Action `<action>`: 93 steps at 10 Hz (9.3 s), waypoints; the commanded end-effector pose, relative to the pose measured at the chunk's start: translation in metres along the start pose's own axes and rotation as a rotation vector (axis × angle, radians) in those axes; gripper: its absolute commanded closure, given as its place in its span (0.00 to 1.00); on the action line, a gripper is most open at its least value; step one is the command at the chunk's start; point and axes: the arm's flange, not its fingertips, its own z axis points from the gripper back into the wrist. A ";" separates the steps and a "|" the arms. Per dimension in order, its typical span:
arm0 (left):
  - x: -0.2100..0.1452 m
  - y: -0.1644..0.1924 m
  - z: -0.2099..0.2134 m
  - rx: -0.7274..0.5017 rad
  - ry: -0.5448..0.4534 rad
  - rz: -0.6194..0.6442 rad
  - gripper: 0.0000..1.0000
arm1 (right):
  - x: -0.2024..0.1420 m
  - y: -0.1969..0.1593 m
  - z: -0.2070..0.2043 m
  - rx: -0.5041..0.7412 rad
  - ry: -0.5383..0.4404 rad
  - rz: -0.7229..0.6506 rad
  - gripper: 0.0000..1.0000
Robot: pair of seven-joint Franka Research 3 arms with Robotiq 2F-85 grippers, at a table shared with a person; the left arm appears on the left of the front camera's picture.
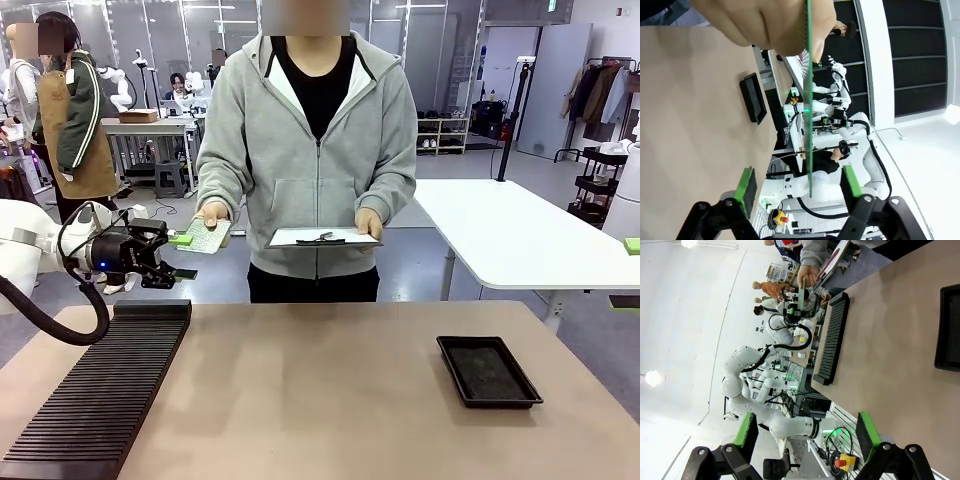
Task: Inspect the PCB.
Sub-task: Release the Blank PCB you were holding, then pick up the Blank PCB that the human is holding.
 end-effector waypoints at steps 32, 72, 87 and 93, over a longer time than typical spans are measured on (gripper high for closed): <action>-0.226 -0.068 0.135 -0.031 0.037 -0.054 0.00 | 0.000 0.000 0.001 0.004 -0.001 0.019 0.00; -0.253 -0.054 0.163 -0.064 -0.043 -0.038 0.00 | 0.000 0.000 0.001 0.004 -0.001 0.019 0.00; -0.253 -0.054 0.163 -0.064 -0.043 -0.038 0.00 | -0.020 0.047 -0.115 0.074 0.183 -0.206 0.00; -0.253 -0.054 0.163 -0.064 -0.043 -0.038 0.00 | 0.000 0.049 -0.202 0.095 0.228 -0.377 0.00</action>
